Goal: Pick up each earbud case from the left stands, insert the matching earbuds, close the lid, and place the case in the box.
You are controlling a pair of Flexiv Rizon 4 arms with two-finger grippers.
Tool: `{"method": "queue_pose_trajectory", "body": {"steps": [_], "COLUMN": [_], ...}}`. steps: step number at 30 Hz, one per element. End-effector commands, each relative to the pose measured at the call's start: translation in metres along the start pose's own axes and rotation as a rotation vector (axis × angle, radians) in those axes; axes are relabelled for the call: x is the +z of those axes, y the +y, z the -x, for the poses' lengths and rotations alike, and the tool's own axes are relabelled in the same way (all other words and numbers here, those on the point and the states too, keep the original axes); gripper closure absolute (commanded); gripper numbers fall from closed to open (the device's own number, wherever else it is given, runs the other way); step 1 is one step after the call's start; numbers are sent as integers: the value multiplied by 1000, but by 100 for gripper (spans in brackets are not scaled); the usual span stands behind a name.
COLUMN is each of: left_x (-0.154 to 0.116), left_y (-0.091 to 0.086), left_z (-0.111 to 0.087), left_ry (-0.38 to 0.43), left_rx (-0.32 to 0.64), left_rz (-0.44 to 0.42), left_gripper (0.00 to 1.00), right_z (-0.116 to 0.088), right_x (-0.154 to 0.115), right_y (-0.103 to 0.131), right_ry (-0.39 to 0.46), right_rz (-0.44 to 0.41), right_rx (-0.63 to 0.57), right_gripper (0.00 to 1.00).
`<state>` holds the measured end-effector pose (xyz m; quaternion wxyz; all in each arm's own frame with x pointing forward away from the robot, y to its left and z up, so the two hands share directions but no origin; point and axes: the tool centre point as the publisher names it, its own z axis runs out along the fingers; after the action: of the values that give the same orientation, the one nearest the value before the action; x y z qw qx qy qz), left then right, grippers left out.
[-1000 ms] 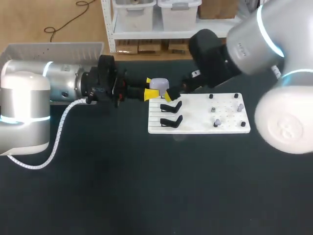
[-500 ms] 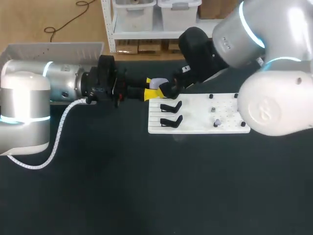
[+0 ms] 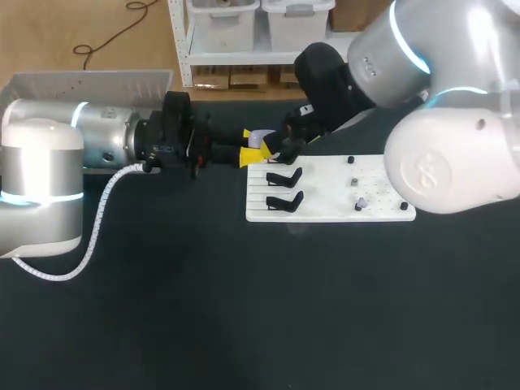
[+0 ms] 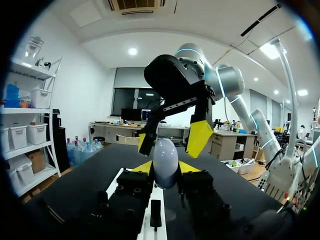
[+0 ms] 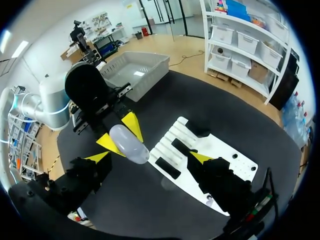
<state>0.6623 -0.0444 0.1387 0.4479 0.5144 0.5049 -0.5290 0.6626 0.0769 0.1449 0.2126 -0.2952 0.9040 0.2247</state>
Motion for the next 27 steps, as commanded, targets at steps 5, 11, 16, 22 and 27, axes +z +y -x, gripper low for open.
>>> {"method": "queue_pose_trajectory", "body": {"steps": [5,11,16,22,27], "left_x": [0,0,0,0,0], "left_y": [-1,-1,-1,-1,-1], "left_z": [0,0,0,0,0], "left_ry": [-1,-1,-1,-1,-1], "left_rx": [2,2,2,2,2], "left_rz": [5,5,5,5,5], "left_gripper": [100,100,100,100,100], "right_z": [2,5,9,21,23], "right_x": [3,2,-6,-32,-59], "right_y": [-5,-10,-12,-16,-26], "right_ry": [-1,-16,-55,-141,-147], "right_rz": [-18,-38,-54,-90,-176], "right_rx": [12,27,39,18,-31], "right_gripper": [0,0,0,0,0]}}
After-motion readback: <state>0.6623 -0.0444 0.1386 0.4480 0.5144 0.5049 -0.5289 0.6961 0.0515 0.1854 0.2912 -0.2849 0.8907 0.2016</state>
